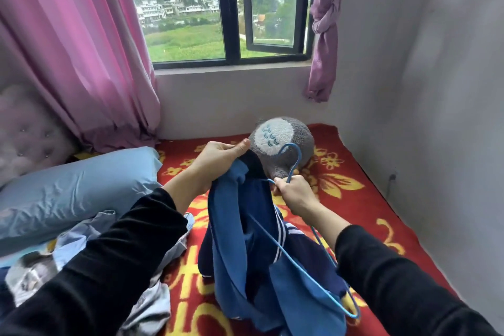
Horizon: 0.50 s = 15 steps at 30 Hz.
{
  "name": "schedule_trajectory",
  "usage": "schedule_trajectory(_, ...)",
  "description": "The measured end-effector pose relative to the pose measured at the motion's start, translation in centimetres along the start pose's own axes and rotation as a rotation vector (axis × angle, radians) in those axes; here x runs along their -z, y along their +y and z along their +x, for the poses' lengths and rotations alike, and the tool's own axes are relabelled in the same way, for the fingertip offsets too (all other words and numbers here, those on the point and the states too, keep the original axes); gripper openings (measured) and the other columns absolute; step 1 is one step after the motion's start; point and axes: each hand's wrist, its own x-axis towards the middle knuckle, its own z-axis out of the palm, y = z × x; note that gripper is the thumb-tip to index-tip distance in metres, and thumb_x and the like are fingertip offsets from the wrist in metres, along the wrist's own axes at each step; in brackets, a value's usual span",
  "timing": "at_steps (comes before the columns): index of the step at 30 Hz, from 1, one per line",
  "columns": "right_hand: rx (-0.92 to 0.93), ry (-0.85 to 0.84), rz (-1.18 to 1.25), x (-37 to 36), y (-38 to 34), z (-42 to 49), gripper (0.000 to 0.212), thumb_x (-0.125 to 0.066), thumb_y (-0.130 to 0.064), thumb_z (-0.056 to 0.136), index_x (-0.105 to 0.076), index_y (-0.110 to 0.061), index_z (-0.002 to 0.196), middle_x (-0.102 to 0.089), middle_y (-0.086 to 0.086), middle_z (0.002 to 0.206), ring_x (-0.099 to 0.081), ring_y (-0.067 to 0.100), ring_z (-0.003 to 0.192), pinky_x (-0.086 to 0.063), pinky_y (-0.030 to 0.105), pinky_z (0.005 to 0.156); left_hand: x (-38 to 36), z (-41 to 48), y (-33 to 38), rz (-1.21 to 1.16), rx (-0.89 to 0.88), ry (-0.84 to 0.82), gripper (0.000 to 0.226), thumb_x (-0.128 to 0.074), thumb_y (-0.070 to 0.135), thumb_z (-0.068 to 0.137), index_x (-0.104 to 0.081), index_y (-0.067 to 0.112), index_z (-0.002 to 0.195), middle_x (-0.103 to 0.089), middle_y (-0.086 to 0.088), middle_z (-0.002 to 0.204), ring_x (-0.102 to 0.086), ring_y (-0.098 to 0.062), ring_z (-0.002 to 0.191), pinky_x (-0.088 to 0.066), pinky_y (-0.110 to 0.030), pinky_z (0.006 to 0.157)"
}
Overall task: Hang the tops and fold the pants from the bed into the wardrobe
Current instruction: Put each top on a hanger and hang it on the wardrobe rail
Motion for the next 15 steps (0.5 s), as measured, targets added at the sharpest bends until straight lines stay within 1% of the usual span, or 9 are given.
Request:
schedule_trajectory(2, 0.012, 0.037, 0.153, 0.0, -1.1, -0.1, 0.051, -0.053, -0.015, 0.091, -0.052, -0.018, 0.04, -0.041, -0.01, 0.032, -0.036, 0.005, 0.037, -0.026, 0.027, 0.048, 0.4, -1.1, 0.6, 0.125, 0.08, -0.288, 0.042, -0.067, 0.043, 0.085, -0.074, 0.003, 0.097, -0.073, -0.016, 0.095, -0.068, -0.026, 0.084, -0.055, -0.036, 0.078)
schedule_trajectory(4, 0.069, 0.018, 0.203, 0.4, -1.8, -0.4, 0.048, -0.053, -0.013, 0.09, -0.051, -0.016, 0.042, -0.04, -0.011, 0.033, -0.035, 0.003, 0.034, -0.025, 0.026, 0.049, 0.9, -1.8, 1.1, 0.377, 0.154, -0.467, 0.049, -0.06, 0.054, 0.087, -0.073, 0.009, 0.1, -0.073, -0.009, 0.092, -0.068, -0.022, 0.079, -0.056, -0.033, 0.072)
schedule_trajectory(6, 0.141, -0.024, 0.187, 0.9, -2.2, -0.9, 0.041, -0.053, -0.015, 0.091, -0.053, -0.004, 0.051, -0.038, -0.011, 0.036, -0.032, 0.004, 0.035, -0.025, 0.027, 0.049, 1.3, -1.2, 0.9, 0.523, 0.1, -0.369, 0.045, -0.056, 0.054, 0.089, -0.074, 0.014, 0.099, -0.073, -0.005, 0.092, -0.068, -0.017, 0.077, -0.056, -0.031, 0.07)
schedule_trajectory(8, 0.205, -0.053, 0.16, 1.2, -2.3, -1.5, 0.04, -0.054, -0.017, 0.091, -0.055, 0.006, 0.059, -0.035, -0.01, 0.041, -0.029, 0.006, 0.038, -0.025, 0.028, 0.049, 1.8, 0.1, -0.3, 0.755, -0.15, -0.116, 0.033, -0.062, 0.044, 0.087, -0.069, 0.023, 0.112, -0.069, -0.001, 0.113, -0.062, -0.016, 0.101, -0.051, -0.035, 0.091)
schedule_trajectory(9, 0.237, -0.066, 0.134, 1.2, -2.4, -1.8, 0.04, -0.054, -0.017, 0.092, -0.055, 0.007, 0.06, -0.035, -0.01, 0.041, -0.029, 0.006, 0.039, -0.026, 0.026, 0.049, 1.9, 0.6, -1.0, 0.934, -0.258, -0.061, 0.035, -0.062, 0.039, 0.085, -0.065, 0.029, 0.118, -0.062, 0.003, 0.123, -0.053, -0.017, 0.116, -0.043, -0.039, 0.101)
schedule_trajectory(10, 0.266, -0.077, 0.103, 1.1, -2.5, -2.2, 0.041, -0.053, -0.017, 0.093, -0.056, 0.006, 0.06, -0.035, -0.011, 0.04, -0.029, 0.004, 0.039, -0.026, 0.024, 0.048, 1.6, 1.1, -1.8, 1.073, -0.329, -0.064, 0.034, -0.061, 0.033, 0.081, -0.063, 0.034, 0.115, -0.059, 0.005, 0.124, -0.047, -0.019, 0.122, -0.037, -0.044, 0.104)
schedule_trajectory(12, 0.31, -0.099, 0.069, 0.9, -2.3, -2.8, 0.04, -0.053, -0.018, 0.094, -0.058, 0.006, 0.062, -0.035, -0.012, 0.038, -0.031, 0.004, 0.038, -0.025, 0.02, 0.047, 0.8, 1.1, -3.0, 1.204, -0.326, -0.105, 0.012, -0.058, 0.022, 0.078, -0.059, 0.034, 0.077, -0.062, 0.006, 0.096, -0.054, -0.024, 0.11, -0.043, -0.042, 0.09)
schedule_trajectory(13, 0.322, -0.107, 0.06, 0.9, -2.1, -3.1, 0.039, -0.053, -0.018, 0.094, -0.058, 0.008, 0.065, -0.035, -0.012, 0.038, -0.031, 0.004, 0.039, -0.025, 0.02, 0.047, 0.3, 1.1, -3.4, 1.219, -0.323, -0.102, 0.02, -0.056, 0.018, 0.077, -0.048, 0.03, 0.063, -0.057, 0.008, 0.077, -0.058, -0.028, 0.098, -0.044, -0.037, 0.076)
schedule_trajectory(15, 0.321, -0.097, 0.057, 1.0, -1.5, -3.4, 0.036, -0.053, -0.015, 0.092, -0.059, 0.009, 0.067, -0.038, -0.012, 0.04, -0.033, 0.004, 0.042, -0.026, 0.022, 0.049, -0.6, 1.0, -3.6, 1.178, -0.372, -0.104, 0.026, -0.053, 0.012, 0.077, -0.041, 0.025, 0.057, -0.046, 0.009, 0.063, -0.057, -0.029, 0.081, -0.037, -0.032, 0.061)
